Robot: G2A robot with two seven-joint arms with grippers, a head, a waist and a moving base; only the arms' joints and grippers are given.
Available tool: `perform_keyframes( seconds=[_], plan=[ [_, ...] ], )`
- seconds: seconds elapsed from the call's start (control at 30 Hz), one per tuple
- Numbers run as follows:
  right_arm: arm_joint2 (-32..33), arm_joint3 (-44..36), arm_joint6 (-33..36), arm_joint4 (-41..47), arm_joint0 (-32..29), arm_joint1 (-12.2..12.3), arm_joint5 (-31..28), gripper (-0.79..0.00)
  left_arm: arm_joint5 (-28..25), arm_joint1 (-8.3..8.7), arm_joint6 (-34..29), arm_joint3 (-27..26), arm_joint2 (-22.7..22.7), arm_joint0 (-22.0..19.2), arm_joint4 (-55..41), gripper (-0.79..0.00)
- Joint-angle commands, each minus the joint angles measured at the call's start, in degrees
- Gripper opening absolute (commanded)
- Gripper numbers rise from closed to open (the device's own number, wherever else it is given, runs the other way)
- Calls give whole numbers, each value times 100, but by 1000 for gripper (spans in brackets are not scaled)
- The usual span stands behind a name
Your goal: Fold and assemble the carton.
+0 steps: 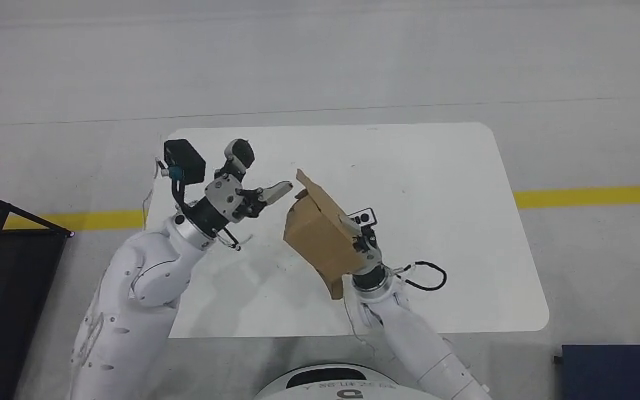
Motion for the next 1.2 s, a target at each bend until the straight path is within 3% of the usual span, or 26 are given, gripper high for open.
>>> perform_keyframes(
  seconds=[0.0, 0.17, 0.23, 0.5, 0.57, 0.63, 0.7, 0.8, 1.03, 1.17],
  plan=[
    [126, -87, -83, -160, -85, 28, -50, -785, 197, 8, -366, 67, -154, 13, -884, 0],
    [473, -216, -367, -745, -233, 109, -249, -785, 526, 66, -1211, 263, -637, -135, -1894, 0],
    [552, -375, -369, -957, -297, 145, -146, -785, 621, 98, -1220, 272, -851, -259, -1350, 0],
    [552, -375, -369, -957, -297, 145, -146, -785, 777, 75, -1248, 371, -702, -187, -1691, 0],
    [552, -375, -369, -957, -297, 145, -146, -785, 942, 47, -1729, 536, -438, -249, -2758, 0],
    [561, -381, -490, -1073, -288, 151, -114, -785, 1273, 43, -2817, 844, -254, -441, -4358, 0],
    [556, -494, -393, -954, -302, 161, 145, -785, 1799, 77, -3752, 1218, -321, -789, -5193, 0],
    [781, -408, -324, -1415, -321, 221, 3, -785, 2325, 100, -4886, 1718, -311, -1207, -6314, 0],
    [984, -442, -650, -2582, -378, 304, -349, -785, 3578, 126, -6594, 2563, 1, -1855, -7683, 0],
    [912, -437, -446, -2634, -344, 323, -239, -785, 3669, 112, -6976, 2846, 143, -2049, -8133, 0]
  ],
)
